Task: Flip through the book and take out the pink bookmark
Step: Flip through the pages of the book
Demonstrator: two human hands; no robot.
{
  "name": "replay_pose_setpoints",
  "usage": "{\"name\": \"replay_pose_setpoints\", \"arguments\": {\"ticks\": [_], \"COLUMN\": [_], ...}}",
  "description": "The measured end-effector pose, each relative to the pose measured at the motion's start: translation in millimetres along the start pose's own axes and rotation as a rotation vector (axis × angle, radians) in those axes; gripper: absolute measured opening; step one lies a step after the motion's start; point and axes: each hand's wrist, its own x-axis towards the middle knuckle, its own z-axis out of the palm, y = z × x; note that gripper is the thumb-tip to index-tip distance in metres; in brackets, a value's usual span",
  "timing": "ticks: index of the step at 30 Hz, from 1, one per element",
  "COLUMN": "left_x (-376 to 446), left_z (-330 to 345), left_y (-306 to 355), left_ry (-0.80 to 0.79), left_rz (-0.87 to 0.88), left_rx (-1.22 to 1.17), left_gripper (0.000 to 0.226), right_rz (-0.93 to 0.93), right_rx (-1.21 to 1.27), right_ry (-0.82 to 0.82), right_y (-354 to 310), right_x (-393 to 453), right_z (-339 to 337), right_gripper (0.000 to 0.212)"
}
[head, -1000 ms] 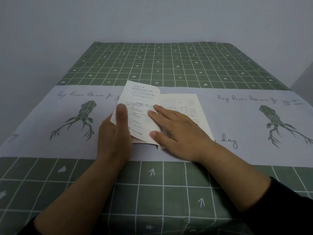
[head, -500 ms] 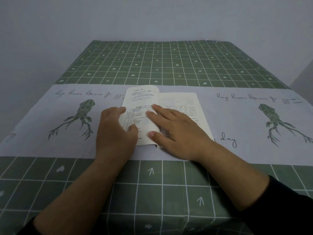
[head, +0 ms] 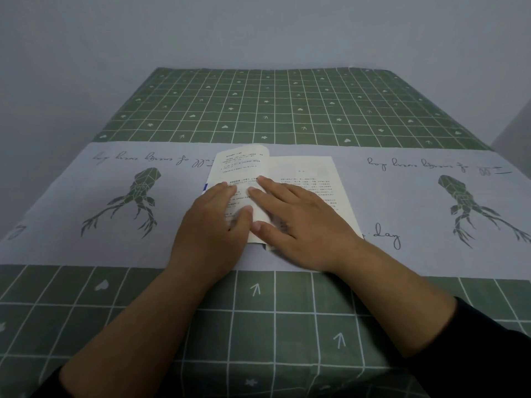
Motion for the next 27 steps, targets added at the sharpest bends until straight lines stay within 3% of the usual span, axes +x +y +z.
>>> {"name": "replay_pose_setpoints", "arguments": {"ticks": [4,17,27], "left_x": [1,3,2], "left_z": [1,1,3], "left_y": [1,2,3], "left_ry": [-0.006,0.043,0.047], "left_rz": [-0.024,-0.024,-0.046], "left_rx": [0.04,0.126,0.073], "left_gripper": [0.064,0.073,0.073], "right_rz": [-0.011,0.07,0.265], "right_rx": [0.026,0.256,0.169], "right_ry": [0.025,0.138,0.277], "right_y": [0,15,79], "right_x": [-1,-15,-21], "right_z": [0,-16,-34], "right_gripper": [0.064,0.042,0.057]}}
